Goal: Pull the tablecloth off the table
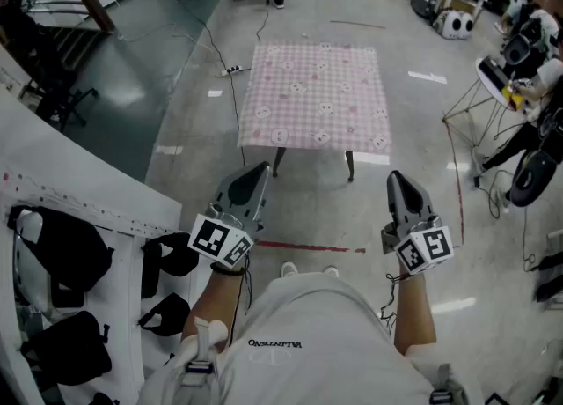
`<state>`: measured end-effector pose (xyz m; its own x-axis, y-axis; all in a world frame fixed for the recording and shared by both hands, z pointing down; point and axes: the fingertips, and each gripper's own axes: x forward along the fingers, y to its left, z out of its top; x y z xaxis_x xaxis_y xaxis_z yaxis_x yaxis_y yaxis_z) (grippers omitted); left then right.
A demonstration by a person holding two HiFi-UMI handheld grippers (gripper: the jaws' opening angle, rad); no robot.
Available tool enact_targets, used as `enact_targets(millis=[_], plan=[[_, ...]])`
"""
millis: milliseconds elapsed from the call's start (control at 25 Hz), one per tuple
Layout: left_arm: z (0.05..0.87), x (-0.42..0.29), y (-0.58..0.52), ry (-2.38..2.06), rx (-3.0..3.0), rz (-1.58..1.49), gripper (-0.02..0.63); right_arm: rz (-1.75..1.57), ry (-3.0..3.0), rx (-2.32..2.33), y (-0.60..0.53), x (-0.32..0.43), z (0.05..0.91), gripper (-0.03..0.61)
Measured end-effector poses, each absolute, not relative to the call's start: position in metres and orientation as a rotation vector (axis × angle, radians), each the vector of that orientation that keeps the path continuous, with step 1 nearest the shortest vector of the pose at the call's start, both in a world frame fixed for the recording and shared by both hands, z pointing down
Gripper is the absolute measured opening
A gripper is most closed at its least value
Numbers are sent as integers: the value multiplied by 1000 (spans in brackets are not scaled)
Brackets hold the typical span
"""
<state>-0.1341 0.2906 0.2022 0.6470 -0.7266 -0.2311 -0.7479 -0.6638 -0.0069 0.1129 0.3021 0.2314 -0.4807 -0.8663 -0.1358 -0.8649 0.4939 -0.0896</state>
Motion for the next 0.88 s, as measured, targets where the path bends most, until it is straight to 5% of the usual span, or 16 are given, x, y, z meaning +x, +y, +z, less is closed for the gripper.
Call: enact_targets(millis=[560,880], plan=[[210,-141,288,1241,-2801,389,2,-126,2544,-1440,295,100,241,48],[221,-155,280,1209,-2867,405,123,-209,2560,-1448,287,79,258,84]])
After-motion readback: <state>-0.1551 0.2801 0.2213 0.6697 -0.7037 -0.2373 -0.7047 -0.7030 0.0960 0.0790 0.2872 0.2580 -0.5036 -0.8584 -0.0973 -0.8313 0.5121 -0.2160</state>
